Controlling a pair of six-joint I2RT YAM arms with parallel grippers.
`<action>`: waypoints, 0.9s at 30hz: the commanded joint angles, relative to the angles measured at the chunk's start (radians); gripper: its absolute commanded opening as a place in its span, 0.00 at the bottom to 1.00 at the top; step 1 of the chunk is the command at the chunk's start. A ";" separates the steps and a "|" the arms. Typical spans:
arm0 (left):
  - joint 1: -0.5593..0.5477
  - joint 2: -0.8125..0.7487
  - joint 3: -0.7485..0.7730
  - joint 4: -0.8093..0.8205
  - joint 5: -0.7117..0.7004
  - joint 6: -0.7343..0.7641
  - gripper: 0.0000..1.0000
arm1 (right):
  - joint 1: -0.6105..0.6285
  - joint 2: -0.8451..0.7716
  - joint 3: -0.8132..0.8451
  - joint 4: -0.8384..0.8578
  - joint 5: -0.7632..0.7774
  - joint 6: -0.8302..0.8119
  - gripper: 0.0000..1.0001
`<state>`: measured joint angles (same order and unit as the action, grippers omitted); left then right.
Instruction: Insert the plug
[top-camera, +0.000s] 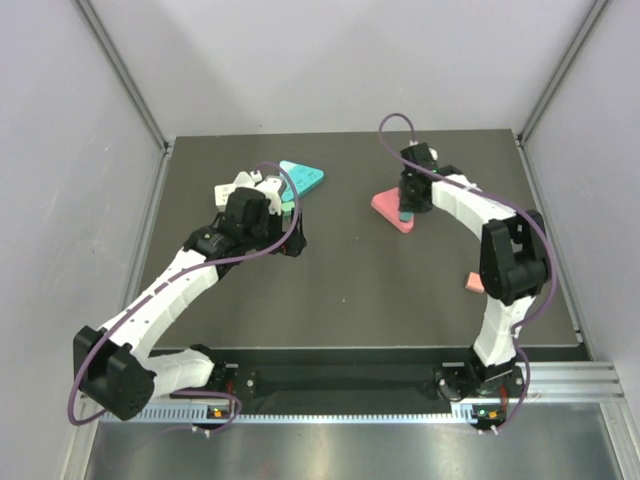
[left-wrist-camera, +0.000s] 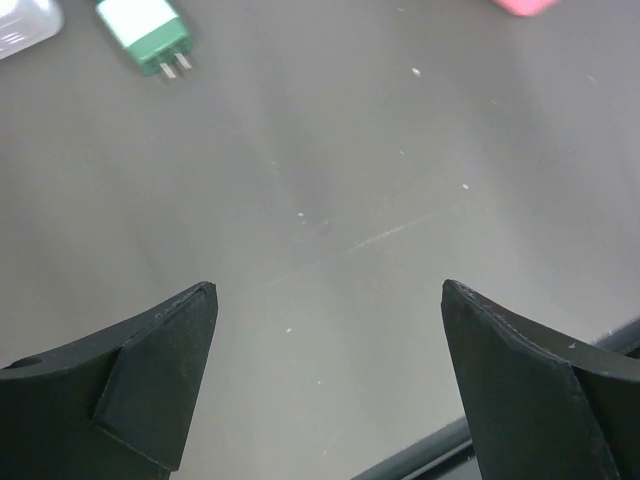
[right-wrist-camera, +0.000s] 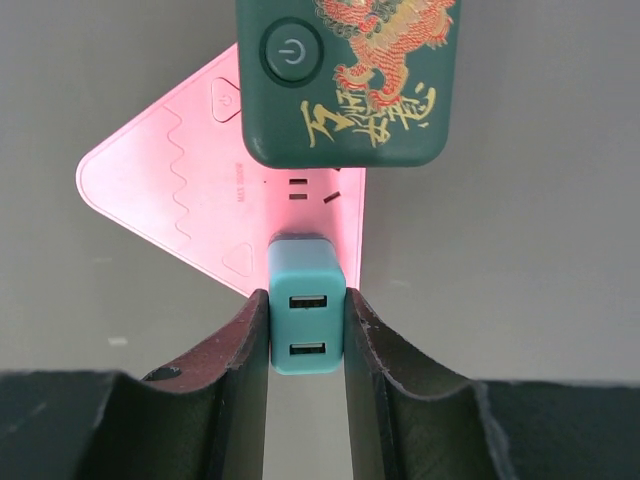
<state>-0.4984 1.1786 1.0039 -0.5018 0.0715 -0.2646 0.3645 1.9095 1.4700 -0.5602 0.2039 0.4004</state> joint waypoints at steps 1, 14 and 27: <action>0.000 0.015 0.025 0.014 -0.062 -0.051 0.96 | -0.099 -0.029 -0.097 -0.199 0.110 -0.066 0.23; 0.000 0.378 0.196 -0.018 -0.188 -0.193 0.86 | -0.154 -0.199 -0.108 -0.159 -0.037 -0.156 0.76; 0.058 0.796 0.516 -0.061 -0.334 -0.176 0.66 | -0.153 -0.518 -0.200 -0.126 -0.239 -0.224 1.00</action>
<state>-0.4698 1.9381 1.4609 -0.5461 -0.2432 -0.4435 0.2073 1.4807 1.3018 -0.7177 0.0605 0.1989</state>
